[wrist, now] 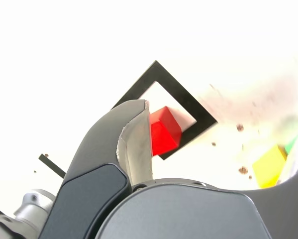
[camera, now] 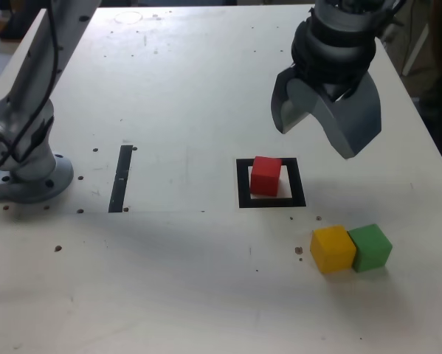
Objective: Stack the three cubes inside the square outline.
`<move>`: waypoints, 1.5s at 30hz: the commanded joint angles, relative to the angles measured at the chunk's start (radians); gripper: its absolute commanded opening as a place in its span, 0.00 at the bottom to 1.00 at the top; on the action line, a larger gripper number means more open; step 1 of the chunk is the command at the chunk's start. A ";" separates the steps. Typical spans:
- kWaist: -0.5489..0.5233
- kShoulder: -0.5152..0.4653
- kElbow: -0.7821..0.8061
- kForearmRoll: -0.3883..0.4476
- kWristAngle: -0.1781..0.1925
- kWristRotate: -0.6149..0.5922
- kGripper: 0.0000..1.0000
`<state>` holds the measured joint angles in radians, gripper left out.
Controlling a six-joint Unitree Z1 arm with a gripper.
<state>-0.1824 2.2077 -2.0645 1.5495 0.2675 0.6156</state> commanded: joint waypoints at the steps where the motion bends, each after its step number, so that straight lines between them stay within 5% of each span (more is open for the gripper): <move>1: -0.029 0.006 -0.013 0.009 0.002 0.040 0.99; 8: -0.127 0.000 -0.027 0.023 0.001 0.122 0.98; 21: -0.280 0.023 0.000 0.004 0.006 0.046 0.97; 45: -0.299 0.042 0.144 -0.179 -0.014 0.022 0.96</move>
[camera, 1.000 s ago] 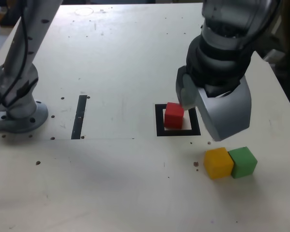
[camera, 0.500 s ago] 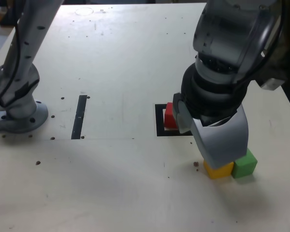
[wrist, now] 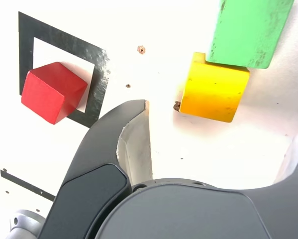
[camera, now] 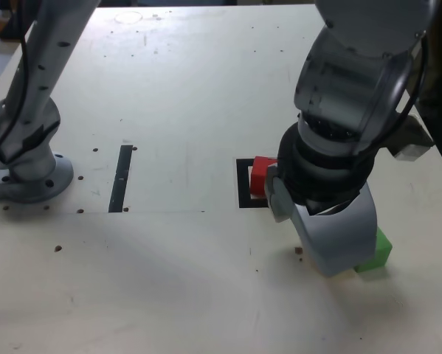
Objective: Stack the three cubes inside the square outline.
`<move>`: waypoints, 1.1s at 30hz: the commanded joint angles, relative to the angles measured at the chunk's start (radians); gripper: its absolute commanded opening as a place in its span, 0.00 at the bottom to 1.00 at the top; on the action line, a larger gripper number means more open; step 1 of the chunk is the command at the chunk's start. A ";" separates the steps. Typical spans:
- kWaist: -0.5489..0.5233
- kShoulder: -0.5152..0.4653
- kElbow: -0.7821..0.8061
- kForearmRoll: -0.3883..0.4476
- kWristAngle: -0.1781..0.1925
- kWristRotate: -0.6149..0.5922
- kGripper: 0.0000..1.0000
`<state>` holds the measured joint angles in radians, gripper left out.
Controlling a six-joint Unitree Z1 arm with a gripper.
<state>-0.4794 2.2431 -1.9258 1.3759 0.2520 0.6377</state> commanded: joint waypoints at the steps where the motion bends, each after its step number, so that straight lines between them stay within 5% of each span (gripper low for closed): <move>1: -0.002 0.006 0.014 -0.013 0.001 0.001 0.96; 23: -0.003 0.064 0.040 -0.076 0.003 0.015 0.86; 33: -0.004 0.095 0.013 -0.065 0.011 0.012 0.49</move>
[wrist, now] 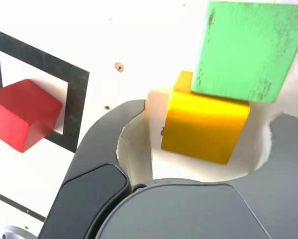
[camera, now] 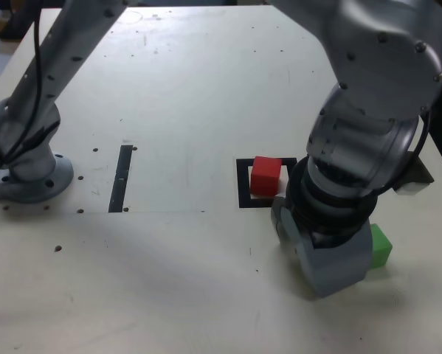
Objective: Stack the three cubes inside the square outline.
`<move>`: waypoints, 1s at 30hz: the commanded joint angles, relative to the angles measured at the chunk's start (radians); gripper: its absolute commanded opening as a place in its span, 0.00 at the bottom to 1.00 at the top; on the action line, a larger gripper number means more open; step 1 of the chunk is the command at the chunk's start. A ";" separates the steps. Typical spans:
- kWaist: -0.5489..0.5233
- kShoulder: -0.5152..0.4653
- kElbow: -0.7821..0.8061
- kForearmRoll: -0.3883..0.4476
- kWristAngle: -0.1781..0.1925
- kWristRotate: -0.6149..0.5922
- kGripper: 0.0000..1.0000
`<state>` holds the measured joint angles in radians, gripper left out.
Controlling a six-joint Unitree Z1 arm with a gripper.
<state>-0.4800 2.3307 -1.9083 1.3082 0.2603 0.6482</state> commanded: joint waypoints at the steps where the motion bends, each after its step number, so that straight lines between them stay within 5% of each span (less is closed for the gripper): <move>1: -0.003 0.010 -0.006 0.003 0.002 0.003 0.45; 17: -0.013 0.006 -0.032 0.034 0.006 -0.010 0.35; 30: 0.000 -0.179 0.056 0.145 0.029 -0.162 0.35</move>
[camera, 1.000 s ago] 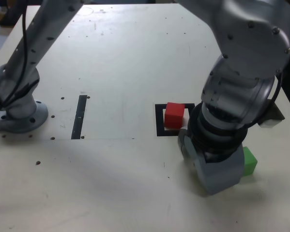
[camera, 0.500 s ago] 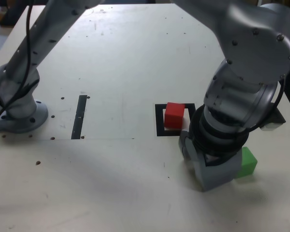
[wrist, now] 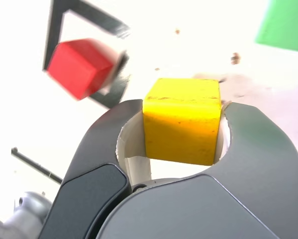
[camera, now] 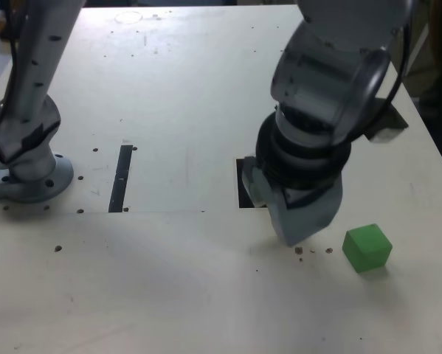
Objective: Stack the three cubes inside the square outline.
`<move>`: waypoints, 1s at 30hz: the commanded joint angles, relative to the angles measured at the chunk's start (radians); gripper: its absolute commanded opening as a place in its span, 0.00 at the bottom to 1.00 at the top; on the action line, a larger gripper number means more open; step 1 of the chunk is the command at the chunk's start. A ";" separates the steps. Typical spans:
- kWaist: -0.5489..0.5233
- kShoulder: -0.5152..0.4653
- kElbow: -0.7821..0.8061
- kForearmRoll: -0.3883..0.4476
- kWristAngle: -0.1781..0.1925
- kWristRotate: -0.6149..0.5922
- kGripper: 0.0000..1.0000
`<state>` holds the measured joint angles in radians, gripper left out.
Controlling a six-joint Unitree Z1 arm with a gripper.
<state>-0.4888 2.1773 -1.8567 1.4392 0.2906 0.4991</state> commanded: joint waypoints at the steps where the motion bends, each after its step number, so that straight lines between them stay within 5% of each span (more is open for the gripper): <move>1: 0.020 -0.050 0.017 0.030 -0.007 -0.039 0.35; 11: 0.135 -0.187 0.062 0.100 -0.096 -0.210 0.35; 19: 0.218 -0.191 0.084 0.093 -0.193 -0.329 0.35; 30: 0.253 -0.164 0.158 0.026 -0.230 -0.373 0.35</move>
<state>-0.2389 2.0060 -1.7025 1.4706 0.0634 0.1273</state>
